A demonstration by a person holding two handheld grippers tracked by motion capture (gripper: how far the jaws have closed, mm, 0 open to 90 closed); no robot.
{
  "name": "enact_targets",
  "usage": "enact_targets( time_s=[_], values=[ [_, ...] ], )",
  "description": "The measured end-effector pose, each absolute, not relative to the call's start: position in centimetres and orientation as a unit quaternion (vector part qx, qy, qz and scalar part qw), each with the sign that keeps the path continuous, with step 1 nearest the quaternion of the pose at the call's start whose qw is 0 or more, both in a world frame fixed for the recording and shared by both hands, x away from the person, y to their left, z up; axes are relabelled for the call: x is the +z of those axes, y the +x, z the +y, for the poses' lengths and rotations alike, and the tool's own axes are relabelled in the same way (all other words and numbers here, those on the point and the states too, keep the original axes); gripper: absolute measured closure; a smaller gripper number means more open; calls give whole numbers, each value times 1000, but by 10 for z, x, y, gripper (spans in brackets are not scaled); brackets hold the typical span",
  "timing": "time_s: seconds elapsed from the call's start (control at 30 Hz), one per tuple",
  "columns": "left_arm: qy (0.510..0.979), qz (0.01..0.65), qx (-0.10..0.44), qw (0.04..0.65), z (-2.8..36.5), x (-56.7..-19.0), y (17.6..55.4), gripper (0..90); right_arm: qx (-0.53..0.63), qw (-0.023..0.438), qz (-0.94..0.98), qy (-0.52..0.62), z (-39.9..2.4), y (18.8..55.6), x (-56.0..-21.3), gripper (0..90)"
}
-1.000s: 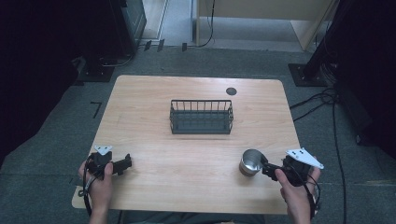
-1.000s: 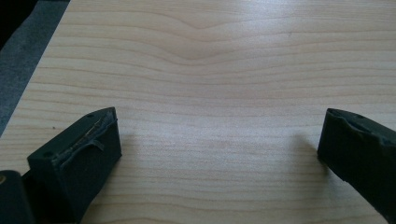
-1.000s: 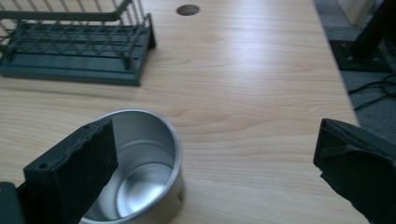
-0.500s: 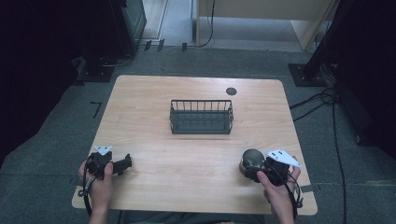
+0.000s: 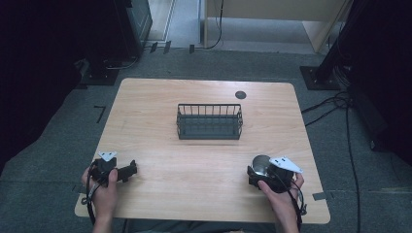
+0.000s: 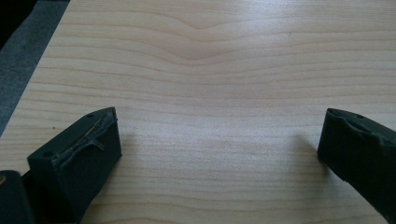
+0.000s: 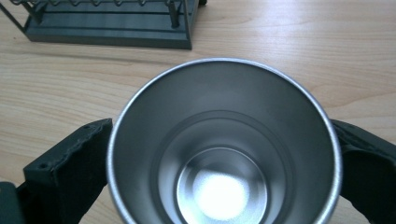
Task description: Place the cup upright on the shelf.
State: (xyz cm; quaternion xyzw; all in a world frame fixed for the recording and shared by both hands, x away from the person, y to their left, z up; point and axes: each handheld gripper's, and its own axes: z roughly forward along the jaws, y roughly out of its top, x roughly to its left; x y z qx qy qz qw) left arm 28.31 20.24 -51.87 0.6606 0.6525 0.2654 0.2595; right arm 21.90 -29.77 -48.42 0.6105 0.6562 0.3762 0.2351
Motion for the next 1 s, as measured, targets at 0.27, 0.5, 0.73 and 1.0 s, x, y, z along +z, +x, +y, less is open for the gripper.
enact_targets(
  time_s=[0.27,0.5,0.73,1.0],
  values=[
    [660,653,265,260,202,-519,283,0,368,221,664,613,-294,224,-495,30],
    [660,653,265,260,202,-519,283,0,363,231,657,619,-294,225,-499,157],
    [660,653,265,260,202,-519,283,0,360,240,658,616,-294,223,-496,165],
    [660,653,265,260,202,-519,283,0,377,245,660,602,-292,223,-481,166]
  ],
)
